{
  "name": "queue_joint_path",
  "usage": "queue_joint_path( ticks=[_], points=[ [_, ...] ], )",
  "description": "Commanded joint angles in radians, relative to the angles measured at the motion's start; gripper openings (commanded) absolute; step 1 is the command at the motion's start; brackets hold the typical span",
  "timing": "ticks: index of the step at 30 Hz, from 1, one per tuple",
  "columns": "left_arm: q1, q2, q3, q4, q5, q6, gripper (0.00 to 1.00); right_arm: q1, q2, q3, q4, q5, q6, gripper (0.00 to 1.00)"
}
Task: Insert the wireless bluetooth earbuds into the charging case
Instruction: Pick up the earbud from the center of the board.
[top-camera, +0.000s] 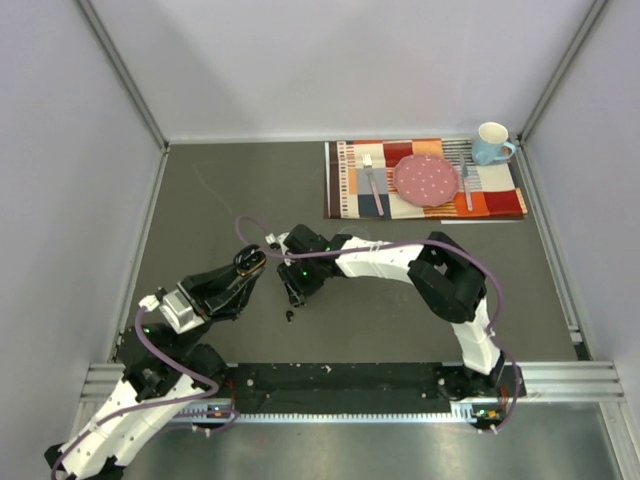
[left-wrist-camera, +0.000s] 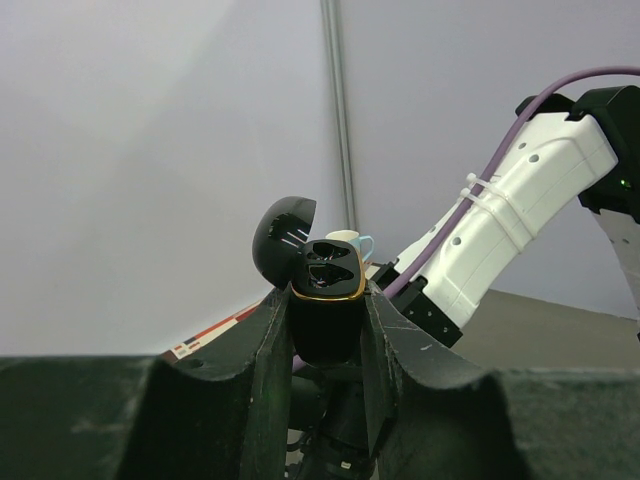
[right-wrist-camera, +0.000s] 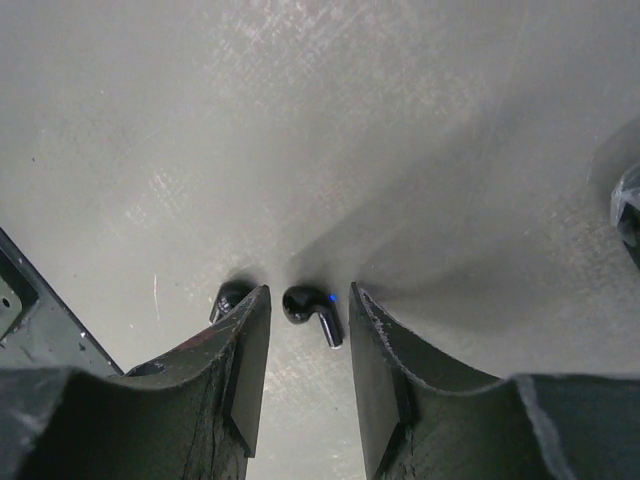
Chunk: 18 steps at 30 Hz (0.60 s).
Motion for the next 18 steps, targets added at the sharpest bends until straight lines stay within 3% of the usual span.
queue_joint_path(
  ticks=[1, 18],
  points=[
    [-0.002, -0.013, 0.011, 0.014, -0.017, 0.012, 0.00, 0.029, 0.038, 0.036, -0.038, 0.057, -0.022, 0.37],
    [-0.003, -0.012, 0.006, 0.003, -0.022, 0.004, 0.00, 0.032, 0.001, -0.039, -0.066, 0.148, 0.071, 0.17]
  ],
)
